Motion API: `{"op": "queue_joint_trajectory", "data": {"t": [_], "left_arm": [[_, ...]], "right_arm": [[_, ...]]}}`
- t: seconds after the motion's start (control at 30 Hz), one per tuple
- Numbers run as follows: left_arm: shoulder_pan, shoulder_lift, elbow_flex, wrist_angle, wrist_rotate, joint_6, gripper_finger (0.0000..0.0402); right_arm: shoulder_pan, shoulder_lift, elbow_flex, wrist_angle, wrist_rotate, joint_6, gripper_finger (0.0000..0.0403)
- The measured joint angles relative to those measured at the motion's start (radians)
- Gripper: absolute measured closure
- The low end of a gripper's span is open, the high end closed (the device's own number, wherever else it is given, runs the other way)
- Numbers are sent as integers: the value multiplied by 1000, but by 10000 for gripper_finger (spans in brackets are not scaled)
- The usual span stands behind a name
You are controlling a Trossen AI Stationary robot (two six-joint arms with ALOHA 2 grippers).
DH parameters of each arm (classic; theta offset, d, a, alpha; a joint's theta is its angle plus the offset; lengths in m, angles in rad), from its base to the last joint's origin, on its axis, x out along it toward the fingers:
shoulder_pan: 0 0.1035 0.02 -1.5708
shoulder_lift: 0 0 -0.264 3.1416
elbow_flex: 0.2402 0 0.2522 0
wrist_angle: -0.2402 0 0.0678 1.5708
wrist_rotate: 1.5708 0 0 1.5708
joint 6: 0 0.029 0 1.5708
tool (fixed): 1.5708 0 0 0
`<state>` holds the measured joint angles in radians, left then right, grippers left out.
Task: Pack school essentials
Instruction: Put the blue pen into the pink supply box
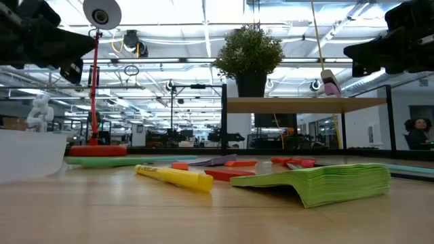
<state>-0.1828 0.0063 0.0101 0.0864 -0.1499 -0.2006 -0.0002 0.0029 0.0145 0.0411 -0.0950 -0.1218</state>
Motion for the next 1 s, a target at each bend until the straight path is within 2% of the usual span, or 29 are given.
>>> {"op": "queue_joint_trajectory", "data": {"t": [0.2,0.33,0.4,0.6,0.8,1.0], "left_arm": [[0,11,64,13,-85,37,367],[0,76,169,16,-88,123,395],[0,128,236,9,-88,159,397],[0,319,505,-152,-83,226,399],[0,512,804,-375,-87,218,400],[0,681,1057,-572,-87,167,400]], "right_arm": [[0,0,0,30,15,8,403],[0,0,0,42,15,28,403],[0,0,0,43,15,64,403],[0,0,0,43,15,188,403],[0,0,0,44,15,289,403],[0,0,0,43,15,324,403]]}}
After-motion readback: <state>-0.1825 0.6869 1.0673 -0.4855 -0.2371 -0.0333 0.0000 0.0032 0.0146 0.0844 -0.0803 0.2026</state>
